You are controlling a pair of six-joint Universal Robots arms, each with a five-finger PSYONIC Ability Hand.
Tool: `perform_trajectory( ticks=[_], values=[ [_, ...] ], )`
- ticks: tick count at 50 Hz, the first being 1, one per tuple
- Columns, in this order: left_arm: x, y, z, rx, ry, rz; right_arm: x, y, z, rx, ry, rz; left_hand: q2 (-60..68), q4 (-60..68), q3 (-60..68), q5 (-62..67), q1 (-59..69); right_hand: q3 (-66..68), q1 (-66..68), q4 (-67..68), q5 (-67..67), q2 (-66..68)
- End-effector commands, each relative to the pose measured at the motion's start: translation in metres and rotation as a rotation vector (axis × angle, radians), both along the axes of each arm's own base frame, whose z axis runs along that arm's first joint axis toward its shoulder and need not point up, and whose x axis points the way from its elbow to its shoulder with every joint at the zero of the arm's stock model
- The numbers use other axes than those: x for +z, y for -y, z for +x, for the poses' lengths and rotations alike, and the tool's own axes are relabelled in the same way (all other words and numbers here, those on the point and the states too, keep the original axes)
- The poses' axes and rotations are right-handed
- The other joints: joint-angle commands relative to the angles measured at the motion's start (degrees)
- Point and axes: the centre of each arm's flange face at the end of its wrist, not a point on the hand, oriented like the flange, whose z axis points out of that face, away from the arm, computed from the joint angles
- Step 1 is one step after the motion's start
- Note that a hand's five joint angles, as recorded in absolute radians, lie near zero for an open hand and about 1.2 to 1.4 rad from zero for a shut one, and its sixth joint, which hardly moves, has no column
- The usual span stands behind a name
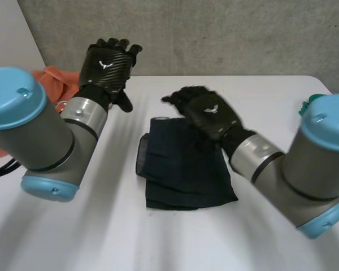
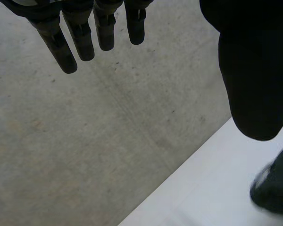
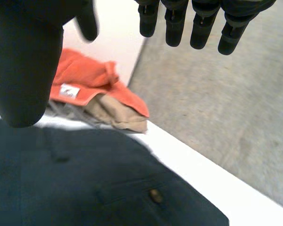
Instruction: Fold the laundry.
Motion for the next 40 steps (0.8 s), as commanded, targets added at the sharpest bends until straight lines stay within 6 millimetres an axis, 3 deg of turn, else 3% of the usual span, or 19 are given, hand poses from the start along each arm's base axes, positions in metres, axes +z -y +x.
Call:
perform_trajectory(
  ticks=[1, 7, 18, 24, 29, 31, 37, 40],
  values=[
    [-0.040, -0.016, -0.041, -0.174, 0.001, 0.198, -0.006, 0.033, -0.039, -0.239, -0.116, 0.126, -0.5, -0.1, -0.7, -1.3, 0.7, -1.8, -2.9, -2.2, -2.6, -2.4],
    [-0.070, -0.023, -0.050, -0.165, 0.065, 0.338, -0.036, 0.047, -0.032, -0.233, -0.197, 0.206, 0.7, 1.1, 0.5, -0.1, 1.9, -1.8, -2.9, -2.2, -2.6, -2.4],
    [-0.123, -0.021, -0.033, 0.040, 0.243, 0.447, -0.088, 0.058, -0.016, -0.109, -0.238, 0.314, 0.8, 1.3, 0.7, 0.0, 2.0, -1.8, -2.9, -2.2, -2.6, -2.4],
    [-0.130, -0.023, -0.028, 0.035, 0.341, 0.450, -0.088, 0.061, -0.019, -0.133, -0.299, 0.263, 0.8, 1.3, 0.7, 0.0, 2.0, -1.8, -2.9, -2.2, -2.6, -2.4],
    [-0.113, -0.024, -0.031, 0.016, 0.317, 0.414, -0.050, 0.061, -0.025, -0.171, -0.319, 0.126, 0.0, 0.4, -0.1, -0.8, 1.2, -1.8, -2.9, -2.2, -2.6, -2.4],
    [-0.086, -0.024, -0.031, 0.003, 0.274, 0.362, -0.035, 0.057, -0.027, -0.186, -0.312, 0.086, -0.3, 0.1, -0.5, -1.2, 0.9, -1.8, -2.9, -2.2, -2.6, -2.4],
    [-0.037, -0.030, -0.035, -0.076, 0.192, 0.256, -0.015, 0.043, -0.034, -0.227, -0.301, 0.037, -0.3, 0.1, -0.5, -1.2, 0.9, -1.8, -2.9, -2.2, -2.6, -2.4],
    [-0.010, -0.034, -0.036, -0.122, 0.148, 0.195, -0.005, 0.025, -0.036, -0.237, -0.304, 0.013, -0.5, -0.1, -0.7, -1.3, 0.7, -1.8, -2.9, -2.2, -2.6, -2.4]
  ],
)
